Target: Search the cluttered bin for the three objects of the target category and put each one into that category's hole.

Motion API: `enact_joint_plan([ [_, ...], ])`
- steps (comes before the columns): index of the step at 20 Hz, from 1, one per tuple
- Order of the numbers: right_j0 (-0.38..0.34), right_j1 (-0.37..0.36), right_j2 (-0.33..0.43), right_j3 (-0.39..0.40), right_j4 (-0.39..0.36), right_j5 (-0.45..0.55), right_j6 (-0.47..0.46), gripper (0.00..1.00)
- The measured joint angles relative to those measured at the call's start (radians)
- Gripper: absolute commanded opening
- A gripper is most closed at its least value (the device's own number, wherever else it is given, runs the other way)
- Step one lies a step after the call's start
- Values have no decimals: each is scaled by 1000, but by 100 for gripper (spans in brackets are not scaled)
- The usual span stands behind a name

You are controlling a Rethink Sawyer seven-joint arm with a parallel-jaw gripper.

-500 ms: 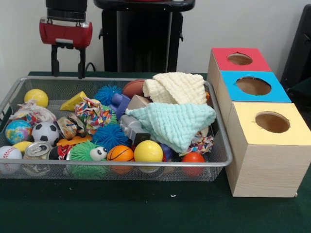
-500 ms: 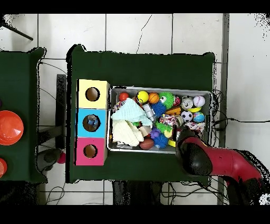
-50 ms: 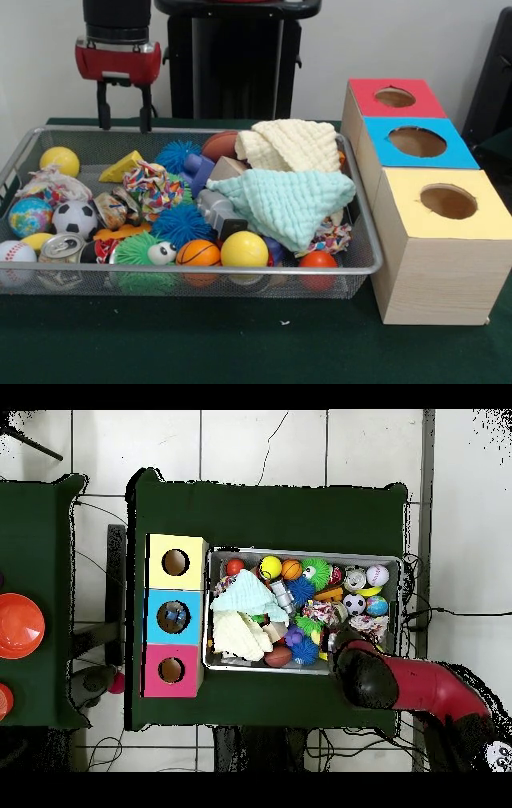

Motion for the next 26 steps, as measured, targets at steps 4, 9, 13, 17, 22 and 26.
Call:
enact_joint_plan([
  [4, 34, 44, -6, -40, 15, 1, 0, 100],
  [9, 96, 111, -20, -117, 34, 1, 0, 100],
  [13, 142, 161, -33, -170, 54, 1, 0, 100],
  [17, 176, 212, -42, -217, 74, -2, 0, 100],
  [22, 219, 281, -71, -289, 92, -5, 0, 100],
  [26, 246, 335, -108, -355, 94, -5, 0, 100],
])
